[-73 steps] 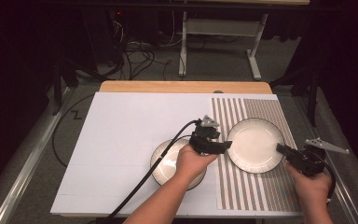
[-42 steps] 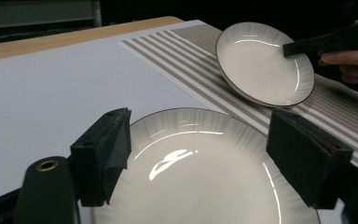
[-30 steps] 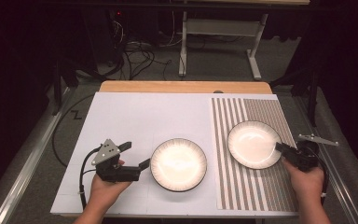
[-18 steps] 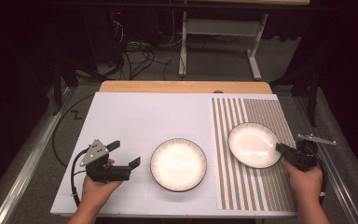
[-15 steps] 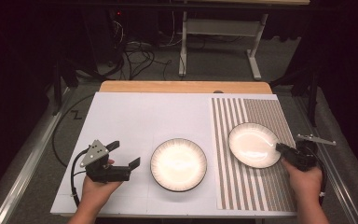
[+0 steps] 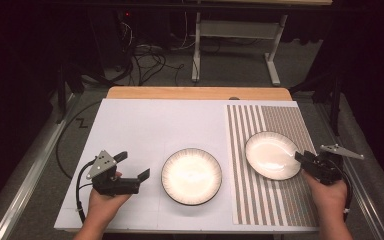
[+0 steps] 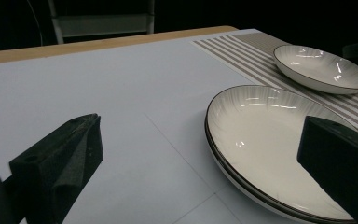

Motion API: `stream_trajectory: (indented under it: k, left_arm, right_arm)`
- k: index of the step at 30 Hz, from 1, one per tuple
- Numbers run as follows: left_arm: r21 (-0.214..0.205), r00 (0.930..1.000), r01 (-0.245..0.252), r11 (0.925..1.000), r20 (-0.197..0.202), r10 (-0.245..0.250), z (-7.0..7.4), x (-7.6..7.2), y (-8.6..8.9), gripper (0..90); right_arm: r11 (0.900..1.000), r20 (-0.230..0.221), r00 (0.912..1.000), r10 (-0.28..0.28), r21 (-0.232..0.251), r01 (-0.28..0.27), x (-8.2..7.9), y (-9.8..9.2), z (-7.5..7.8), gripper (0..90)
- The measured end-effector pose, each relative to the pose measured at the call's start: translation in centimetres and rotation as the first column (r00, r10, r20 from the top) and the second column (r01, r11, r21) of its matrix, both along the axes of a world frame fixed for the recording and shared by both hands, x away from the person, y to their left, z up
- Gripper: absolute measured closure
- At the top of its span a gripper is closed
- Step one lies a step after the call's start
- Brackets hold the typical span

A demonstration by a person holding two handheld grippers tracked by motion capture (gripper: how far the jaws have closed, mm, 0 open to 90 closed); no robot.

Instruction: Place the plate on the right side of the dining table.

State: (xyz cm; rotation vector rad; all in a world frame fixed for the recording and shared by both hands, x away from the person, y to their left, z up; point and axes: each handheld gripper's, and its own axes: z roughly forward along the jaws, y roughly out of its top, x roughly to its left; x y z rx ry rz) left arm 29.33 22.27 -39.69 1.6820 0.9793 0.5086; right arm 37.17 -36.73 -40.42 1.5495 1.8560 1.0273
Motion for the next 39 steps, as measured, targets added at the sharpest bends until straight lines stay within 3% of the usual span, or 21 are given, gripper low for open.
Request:
stream_trajectory:
  k: [4, 14, 19, 24, 33, 39]
  left_arm:
    - [-0.002, 1.0, 0.0, 1.0, 0.003, 0.0, 0.0, 0.0, 0.1, 0.7]
    - [0.0, 0.9999, -0.01, 0.9999, 0.008, 0.01, -0.1, -0.1, 0.4, 1.0]
    - [-0.003, 1.0, -0.001, 1.0, 0.003, 0.001, -0.3, -0.1, 0.4, 1.0]
    - [-0.02, 1.0, -0.004, 0.9998, 0.003, 0.004, -0.5, -0.1, 0.7, 1.4]
    - [-0.039, 0.9998, -0.013, 0.9991, 0.014, 0.014, -0.5, -0.2, 1.2, 1.3]
    - [-0.026, 0.9995, -0.011, 0.9996, 0.029, 0.012, -0.2, -0.4, 1.2, 1.3]
  right_arm:
    - [0.9992, 0.048, 0.9981, 0.039, -0.014, -0.039, -0.7, 0.6, 0.6, 51.2]
    - [0.9898, 0.103, 0.9844, 0.142, -0.023, -0.14, -1.9, 2.4, 0.6, 29.2]
    - [0.976, 0.134, 0.9668, 0.218, -0.032, -0.215, -2.7, 3.8, 0.8, 22.1]
    - [0.9656, 0.163, 0.9517, 0.26, -0.039, -0.257, -3.3, 5.7, 1.3, 19.0]
    - [0.9344, 0.207, 0.9115, 0.355, -0.055, -0.352, -4.6, 9.9, 2.1, 15.3]
    - [0.9148, 0.235, 0.8853, 0.402, -0.056, -0.4, -5.8, 12.0, 2.5, 10.9]
